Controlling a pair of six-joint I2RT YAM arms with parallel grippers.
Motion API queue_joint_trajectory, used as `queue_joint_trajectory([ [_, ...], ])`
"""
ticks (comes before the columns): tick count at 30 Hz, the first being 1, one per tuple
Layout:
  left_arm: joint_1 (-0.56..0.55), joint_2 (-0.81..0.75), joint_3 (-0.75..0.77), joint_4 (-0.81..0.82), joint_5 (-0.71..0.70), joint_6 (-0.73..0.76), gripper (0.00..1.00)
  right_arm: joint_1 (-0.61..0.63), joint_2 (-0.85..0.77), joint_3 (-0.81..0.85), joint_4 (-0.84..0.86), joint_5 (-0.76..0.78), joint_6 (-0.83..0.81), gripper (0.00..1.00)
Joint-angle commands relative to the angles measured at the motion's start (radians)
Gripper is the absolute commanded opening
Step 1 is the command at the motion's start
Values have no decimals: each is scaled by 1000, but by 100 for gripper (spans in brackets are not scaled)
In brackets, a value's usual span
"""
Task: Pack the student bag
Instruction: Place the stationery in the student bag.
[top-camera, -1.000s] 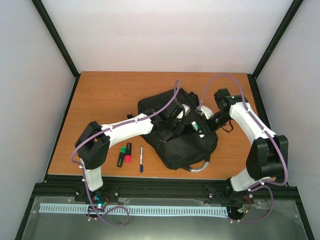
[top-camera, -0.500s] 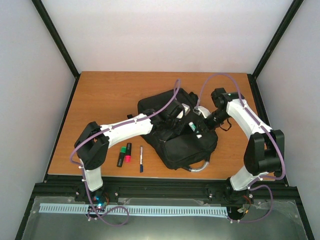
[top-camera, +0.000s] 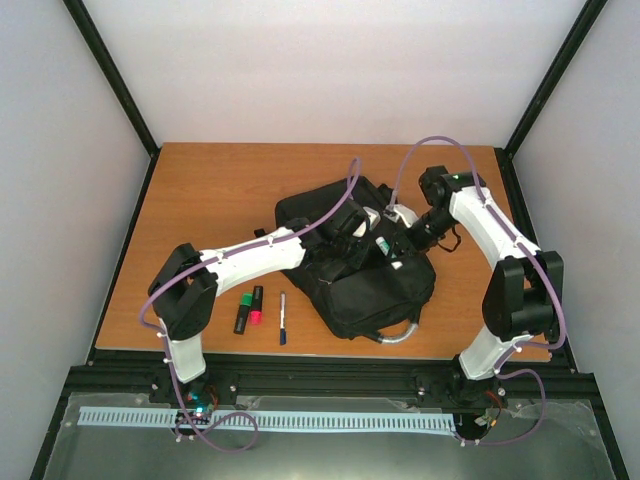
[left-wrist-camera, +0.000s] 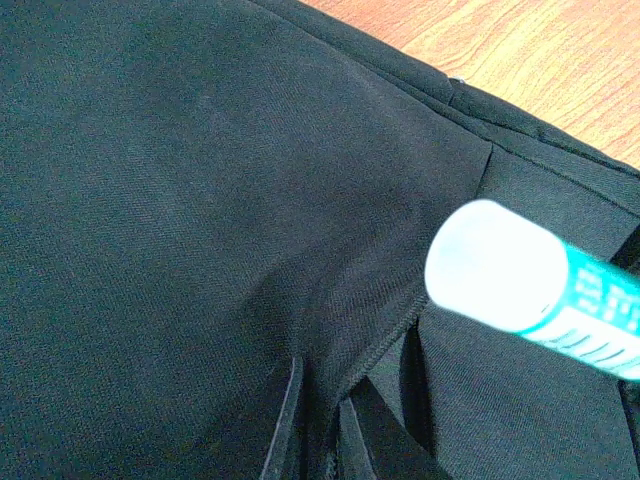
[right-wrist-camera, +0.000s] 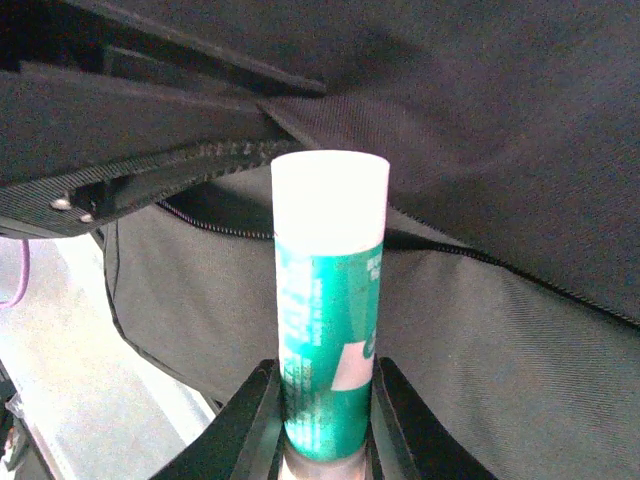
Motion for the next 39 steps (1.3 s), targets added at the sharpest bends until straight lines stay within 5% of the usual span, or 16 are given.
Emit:
queue_joint_trajectory([
  [1,0,-70,12,30,-34,-6,10,25,-6,-30,3,15,-2,3],
  [23,65,-117,-24,82,9,-50,10,81,104,-71,117,-28,48,3],
  [31,64,-112,-24,80,9,-46,10,81,53,-96,200,78,100,35],
  [39,64,-113,-25,79,14,-47,10,81,-58,-197,254,150,77,46],
])
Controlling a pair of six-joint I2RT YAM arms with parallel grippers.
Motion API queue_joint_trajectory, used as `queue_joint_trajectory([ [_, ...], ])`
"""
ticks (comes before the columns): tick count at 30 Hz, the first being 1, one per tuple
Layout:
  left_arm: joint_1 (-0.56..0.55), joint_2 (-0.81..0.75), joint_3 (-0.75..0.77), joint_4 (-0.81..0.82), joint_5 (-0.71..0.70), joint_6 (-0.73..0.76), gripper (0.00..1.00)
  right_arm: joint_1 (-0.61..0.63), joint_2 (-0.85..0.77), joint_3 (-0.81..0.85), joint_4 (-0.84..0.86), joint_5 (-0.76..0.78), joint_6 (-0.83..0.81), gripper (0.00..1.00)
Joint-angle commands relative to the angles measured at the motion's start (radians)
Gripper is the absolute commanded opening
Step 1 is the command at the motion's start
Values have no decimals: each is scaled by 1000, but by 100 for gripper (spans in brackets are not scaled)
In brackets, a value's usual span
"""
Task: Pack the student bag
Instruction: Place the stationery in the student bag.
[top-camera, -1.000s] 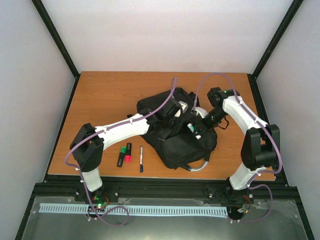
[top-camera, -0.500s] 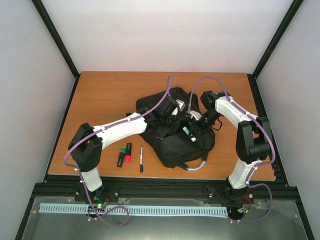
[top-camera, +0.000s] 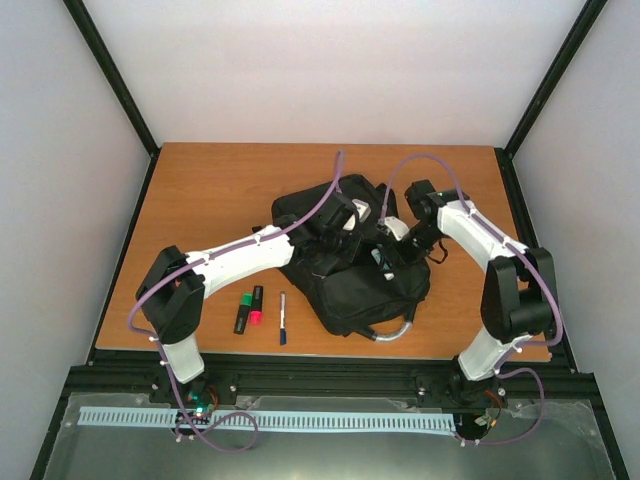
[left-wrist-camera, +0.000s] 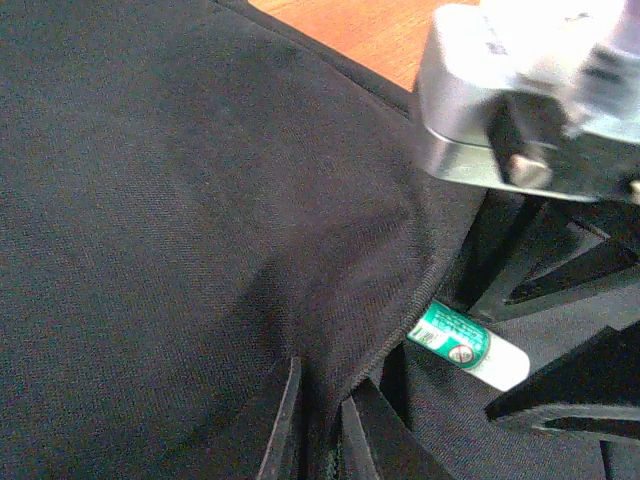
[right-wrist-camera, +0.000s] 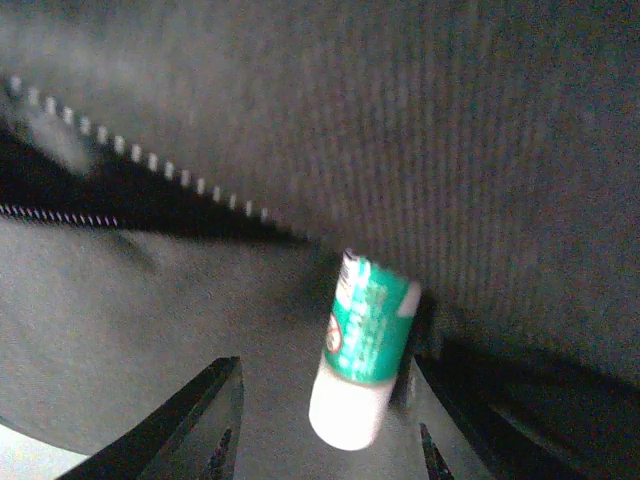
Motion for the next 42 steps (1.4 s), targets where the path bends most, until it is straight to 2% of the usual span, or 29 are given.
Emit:
queue_joint_trajectory([
  [1,13,-49,17,55,4,-22,10,9,-92,-51,48,66,-27,46],
  [5,13,-52,18,54,7,-21,11,9,-182,-117,97,142,-111,39],
  [8,13,-53,18,55,9,-22,11,9,-245,-181,149,200,-171,27],
  [11,13,-53,17,55,8,-23,11,9,-297,-237,198,194,-236,14],
  [13,13,-52,18,54,8,-22,11,10,-320,-267,220,175,-272,10],
  [19,13,-51,18,55,12,-23,11,41,-349,-338,269,142,-343,8],
  [25,13,-55,18,54,14,-23,11,69,-345,-392,365,176,-356,8],
  [35,13,-61,17,59,32,-29,11,72,-276,-389,732,180,-225,7],
  [42,13,-59,18,59,31,-27,11,75,-202,-320,796,155,-156,8],
])
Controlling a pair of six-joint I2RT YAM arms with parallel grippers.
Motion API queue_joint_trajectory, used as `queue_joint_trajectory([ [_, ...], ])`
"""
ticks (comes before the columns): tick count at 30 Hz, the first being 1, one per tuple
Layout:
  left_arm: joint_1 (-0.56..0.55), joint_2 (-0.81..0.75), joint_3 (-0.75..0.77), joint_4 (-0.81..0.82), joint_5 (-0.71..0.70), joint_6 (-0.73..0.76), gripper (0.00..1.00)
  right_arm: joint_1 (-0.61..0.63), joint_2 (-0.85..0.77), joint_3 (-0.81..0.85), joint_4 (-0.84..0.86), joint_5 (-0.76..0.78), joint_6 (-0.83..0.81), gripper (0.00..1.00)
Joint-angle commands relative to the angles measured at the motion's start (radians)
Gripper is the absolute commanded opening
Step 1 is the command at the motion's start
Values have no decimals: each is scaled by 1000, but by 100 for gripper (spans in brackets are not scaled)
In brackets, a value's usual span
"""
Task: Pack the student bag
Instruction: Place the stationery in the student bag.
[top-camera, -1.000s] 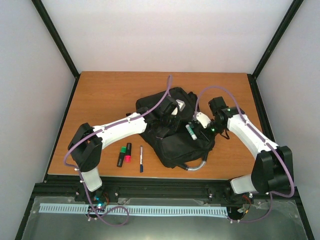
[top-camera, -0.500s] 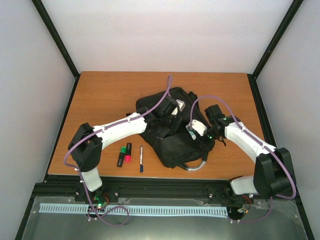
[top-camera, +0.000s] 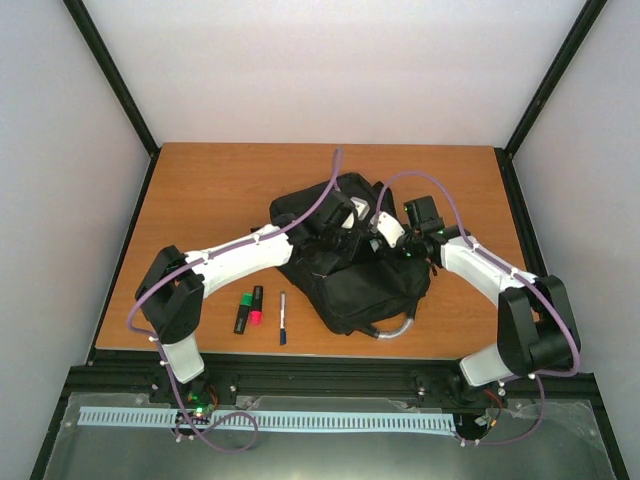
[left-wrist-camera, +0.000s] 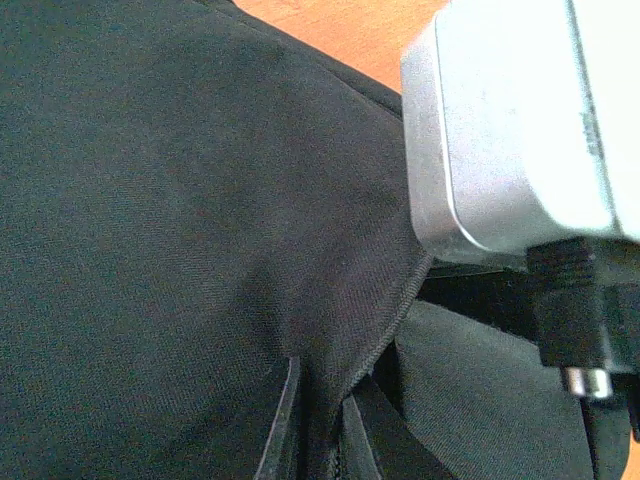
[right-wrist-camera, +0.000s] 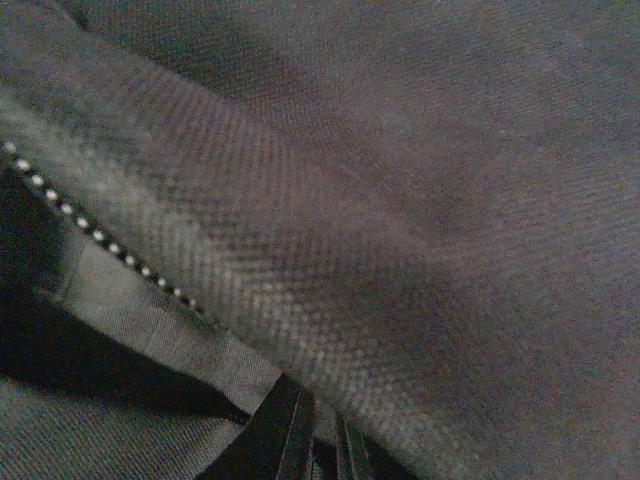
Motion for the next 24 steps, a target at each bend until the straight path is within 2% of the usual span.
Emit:
queue_joint_trajectory([
  [1,9,-57,18,52,9,-19,11,11,27,47,100,-27,57,8],
  [6,9,-60,19,51,5,-17,11,11,-26,12,68,-29,41,9],
  [15,9,-61,18,50,6,-17,11,11,-212,-39,-12,-8,2,12],
  [24,9,-36,-8,83,10,-26,12,2,-286,16,-62,103,54,29],
])
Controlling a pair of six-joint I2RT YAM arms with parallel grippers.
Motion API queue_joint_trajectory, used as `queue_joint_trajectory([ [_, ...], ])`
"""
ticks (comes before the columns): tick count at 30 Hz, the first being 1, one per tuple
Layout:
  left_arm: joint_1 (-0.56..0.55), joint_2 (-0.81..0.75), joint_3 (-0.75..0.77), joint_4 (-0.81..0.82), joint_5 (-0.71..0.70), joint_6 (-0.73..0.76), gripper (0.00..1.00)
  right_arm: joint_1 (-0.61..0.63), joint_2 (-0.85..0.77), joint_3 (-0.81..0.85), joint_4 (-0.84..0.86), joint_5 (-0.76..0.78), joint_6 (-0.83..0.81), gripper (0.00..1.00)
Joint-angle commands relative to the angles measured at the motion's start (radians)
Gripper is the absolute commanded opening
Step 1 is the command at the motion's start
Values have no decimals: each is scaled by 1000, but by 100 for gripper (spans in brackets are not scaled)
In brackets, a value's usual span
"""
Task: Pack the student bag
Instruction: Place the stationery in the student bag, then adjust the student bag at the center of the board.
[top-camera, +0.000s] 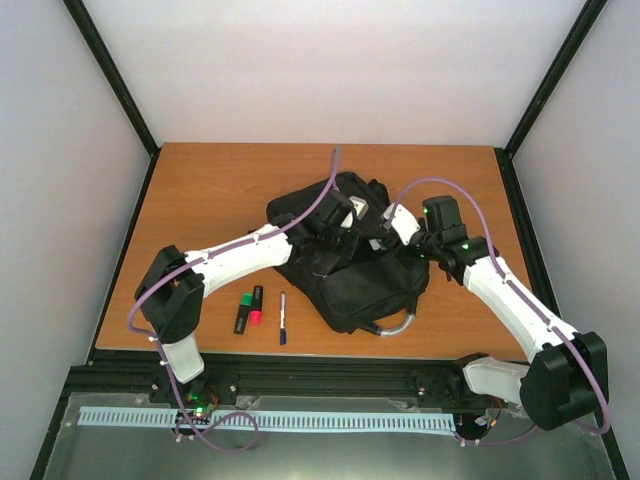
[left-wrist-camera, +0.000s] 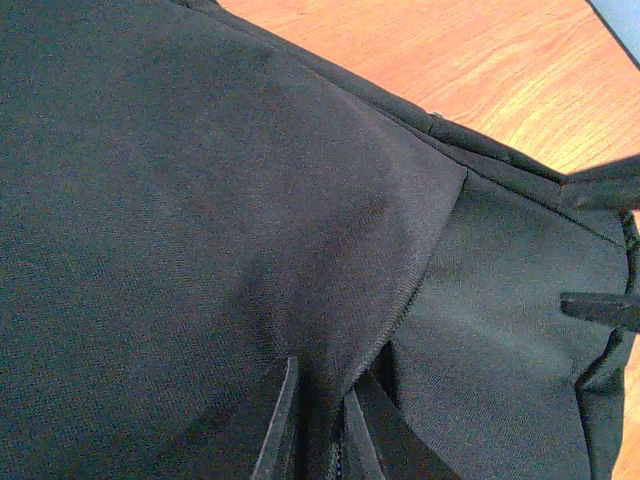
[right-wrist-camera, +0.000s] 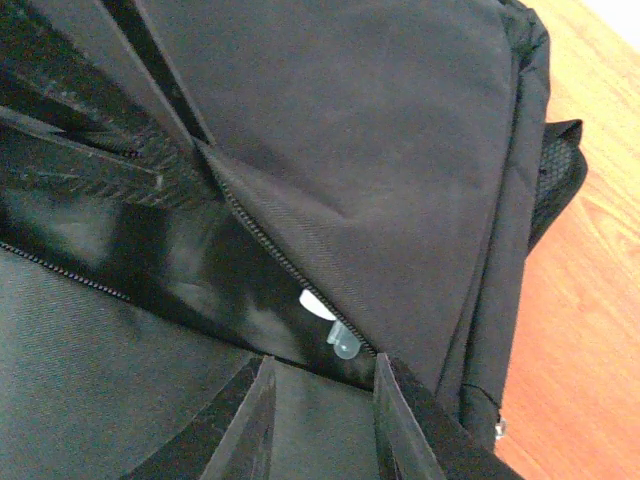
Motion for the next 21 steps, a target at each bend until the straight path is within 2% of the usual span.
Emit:
queue_joint_trajectory([
  [1,1,-23,-13,81,5,-30,13,-2,-19,39,-15,56,39,30],
  [5,-14,35,4,70,4,-61,19,-14,-6,33,16,56,55,39],
  [7,-30,42,7,61,-5,-62,25,-26,22,27,29,63,76,41],
  [10,-50,25,-9,38,-19,-60,37,-58,52,5,48,56,124,42],
  [11,-57,9,-22,37,-20,-52,44,-66,52,-5,47,47,127,42],
  [12,-64,-10,-40,35,-17,-42,52,-69,49,-9,43,44,124,43],
  [17,-80,-186,-156,35,-54,-62,67,-84,7,-24,29,19,126,46],
  [21,-68,-355,-249,-7,-215,-150,81,-86,1,-36,24,31,111,48],
])
